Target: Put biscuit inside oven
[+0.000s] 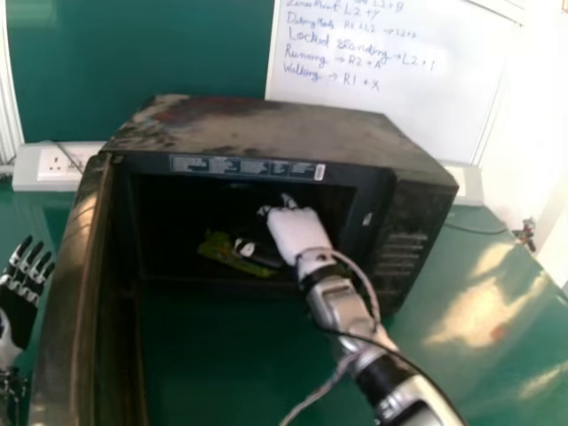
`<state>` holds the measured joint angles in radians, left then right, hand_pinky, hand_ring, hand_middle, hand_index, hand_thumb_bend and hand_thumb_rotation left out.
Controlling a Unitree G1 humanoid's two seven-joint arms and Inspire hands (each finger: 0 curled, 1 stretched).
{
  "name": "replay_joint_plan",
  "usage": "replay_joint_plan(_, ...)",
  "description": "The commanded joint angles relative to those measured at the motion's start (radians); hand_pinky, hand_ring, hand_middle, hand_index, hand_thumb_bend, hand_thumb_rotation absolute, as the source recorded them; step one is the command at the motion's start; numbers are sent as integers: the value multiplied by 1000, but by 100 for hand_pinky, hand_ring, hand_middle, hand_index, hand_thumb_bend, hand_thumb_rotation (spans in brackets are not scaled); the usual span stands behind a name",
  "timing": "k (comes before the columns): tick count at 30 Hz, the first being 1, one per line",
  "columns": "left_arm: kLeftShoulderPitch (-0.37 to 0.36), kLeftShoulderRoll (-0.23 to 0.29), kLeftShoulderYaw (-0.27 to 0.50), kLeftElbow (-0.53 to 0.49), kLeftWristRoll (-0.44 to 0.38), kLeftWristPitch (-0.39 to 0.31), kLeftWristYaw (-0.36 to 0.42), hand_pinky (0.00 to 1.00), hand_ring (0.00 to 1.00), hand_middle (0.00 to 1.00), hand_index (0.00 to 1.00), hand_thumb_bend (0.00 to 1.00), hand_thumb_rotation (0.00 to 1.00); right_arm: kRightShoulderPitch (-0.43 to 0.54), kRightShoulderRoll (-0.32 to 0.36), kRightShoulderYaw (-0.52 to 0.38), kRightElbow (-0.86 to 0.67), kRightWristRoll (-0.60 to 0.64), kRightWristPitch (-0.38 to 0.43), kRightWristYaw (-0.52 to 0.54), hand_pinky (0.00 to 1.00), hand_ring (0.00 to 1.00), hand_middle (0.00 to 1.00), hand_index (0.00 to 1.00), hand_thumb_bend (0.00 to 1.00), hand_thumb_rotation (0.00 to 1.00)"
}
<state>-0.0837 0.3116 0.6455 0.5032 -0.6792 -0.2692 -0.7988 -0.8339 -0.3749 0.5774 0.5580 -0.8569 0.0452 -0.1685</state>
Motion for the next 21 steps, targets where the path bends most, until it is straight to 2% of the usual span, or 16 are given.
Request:
replay_joint_plan(1, 42, -60, -14, 34, -5, 0, 4, 0, 68, 76, 94, 1, 0, 48, -36, -31, -65, 14, -24, 14, 62, 70, 72, 75, 81, 29)
replay_joint_plan(3, 36, -57, -12, 48, -3, -13, -9, 0, 68, 76, 95, 0, 0, 71, -52, -50, -97, 18, -42, 20, 62, 68, 71, 74, 80, 26)
replay_joint_plan(5, 32, -55, -9, 57, -5, -15, -14, 0, 68, 76, 95, 0, 0, 91, -65, -72, -130, 30, -61, 31, 59, 66, 68, 71, 79, 18)
replay_joint_plan(6, 31, -54, -9, 58, -6, -14, -14, 0, 68, 76, 95, 0, 0, 99, -69, -81, -144, 34, -68, 36, 53, 61, 64, 67, 78, 12)
replay_joint_plan(8, 34, -53, -9, 54, -8, -8, -13, 0, 68, 77, 95, 0, 0, 119, -78, -99, -181, 41, -75, 53, 48, 57, 60, 64, 76, 8)
replay_joint_plan(9, 38, -54, -10, 48, -9, -3, -11, 0, 69, 77, 95, 0, 0, 134, -85, -110, -204, 47, -81, 61, 45, 55, 58, 56, 62, 11)
replay_joint_plan(10, 42, -56, -10, 40, -11, 1, -9, 0, 69, 77, 95, 0, 0, 146, -91, -120, -223, 51, -85, 69, 42, 52, 51, 54, 57, 6)
replay_joint_plan(12, 46, -59, -10, 33, -12, 5, -7, 0, 69, 77, 95, 0, 0, 173, -106, -138, -263, 51, -93, 80, 38, 47, 45, 53, 53, 1)
replay_joint_plan(19, 57, -64, -12, 7, -13, 13, 2, 0, 69, 77, 95, 0, 0, 238, -133, -192, -313, 45, -143, 46, 29, 39, 41, 53, 52, 0)
replay_joint_plan(21, 53, -60, -10, 12, -14, 16, -3, 0, 69, 77, 95, 0, 0, 261, -141, -207, -343, 39, -138, 53, 33, 44, 43, 53, 53, 0)
